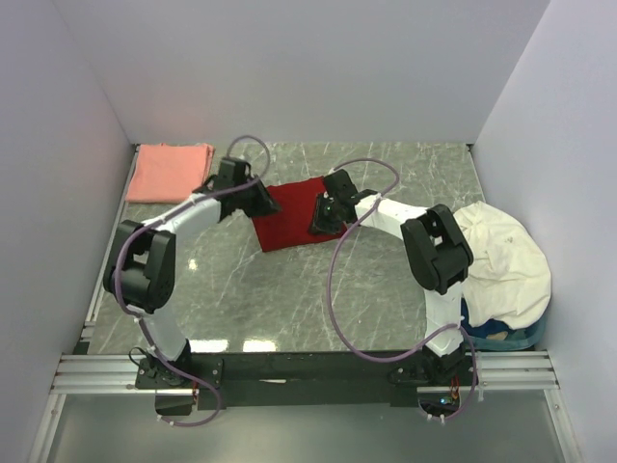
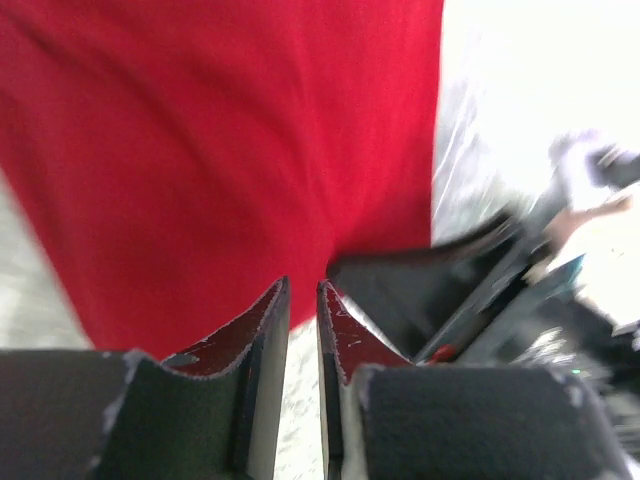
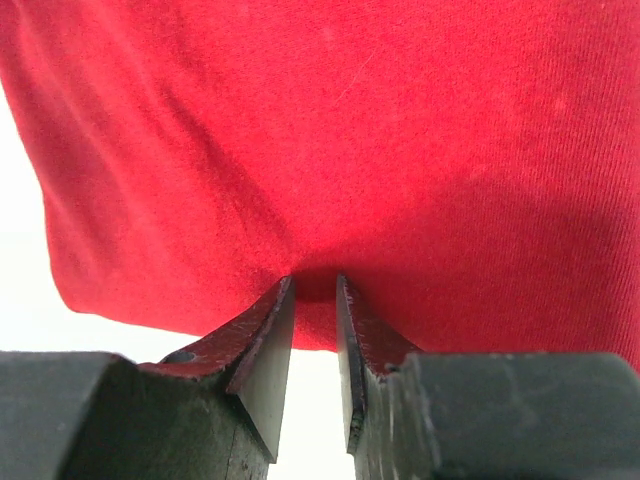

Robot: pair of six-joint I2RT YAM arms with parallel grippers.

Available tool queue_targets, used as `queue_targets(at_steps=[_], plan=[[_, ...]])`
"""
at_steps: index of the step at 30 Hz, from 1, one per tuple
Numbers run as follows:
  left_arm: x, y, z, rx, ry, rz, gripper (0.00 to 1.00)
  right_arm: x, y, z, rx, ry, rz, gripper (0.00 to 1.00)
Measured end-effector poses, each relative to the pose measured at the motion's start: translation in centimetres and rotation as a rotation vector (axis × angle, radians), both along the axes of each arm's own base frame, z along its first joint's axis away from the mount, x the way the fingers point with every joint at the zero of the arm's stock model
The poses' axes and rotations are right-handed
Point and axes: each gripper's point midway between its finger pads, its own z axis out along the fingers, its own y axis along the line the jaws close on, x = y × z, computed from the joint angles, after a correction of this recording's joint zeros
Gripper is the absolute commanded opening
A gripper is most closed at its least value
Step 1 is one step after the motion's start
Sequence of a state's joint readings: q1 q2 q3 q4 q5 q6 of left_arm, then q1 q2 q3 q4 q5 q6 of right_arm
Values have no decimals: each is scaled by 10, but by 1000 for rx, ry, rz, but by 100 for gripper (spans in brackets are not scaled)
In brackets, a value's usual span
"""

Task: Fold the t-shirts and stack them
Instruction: Fold the tshirt

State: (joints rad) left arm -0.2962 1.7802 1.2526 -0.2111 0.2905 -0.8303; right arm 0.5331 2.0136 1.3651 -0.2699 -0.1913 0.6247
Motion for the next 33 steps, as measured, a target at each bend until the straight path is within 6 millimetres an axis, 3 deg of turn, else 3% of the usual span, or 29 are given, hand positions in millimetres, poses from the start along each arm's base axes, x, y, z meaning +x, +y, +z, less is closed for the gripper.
queue_targets(at_steps=[4,8,11,17,23,27,30,33], plan=[[-38,-28,-38,9,71,-69,21,-1,1,6,7,-1,-3,30],[-59,-25,-78,31,154,-70,20,-2,1,12,15,-5,-4,30],[-63,-21,-91,15,175,-50,20,-2,1,16,18,-11,-4,30],[-63,-21,-88,-4,143,-44,21,-7,8,20,14,-16,13,30],[-64,-16,-80,2,135,-34,22,-16,31,29,10,-39,58,29],[-64,-7,-66,6,125,-12,25,-18,41,22,-3,-35,74,29],[-59,4,-51,6,94,14,32,-18,40,4,-33,-9,71,28],[-53,18,-38,1,67,52,46,-17,44,-3,-39,1,76,28]])
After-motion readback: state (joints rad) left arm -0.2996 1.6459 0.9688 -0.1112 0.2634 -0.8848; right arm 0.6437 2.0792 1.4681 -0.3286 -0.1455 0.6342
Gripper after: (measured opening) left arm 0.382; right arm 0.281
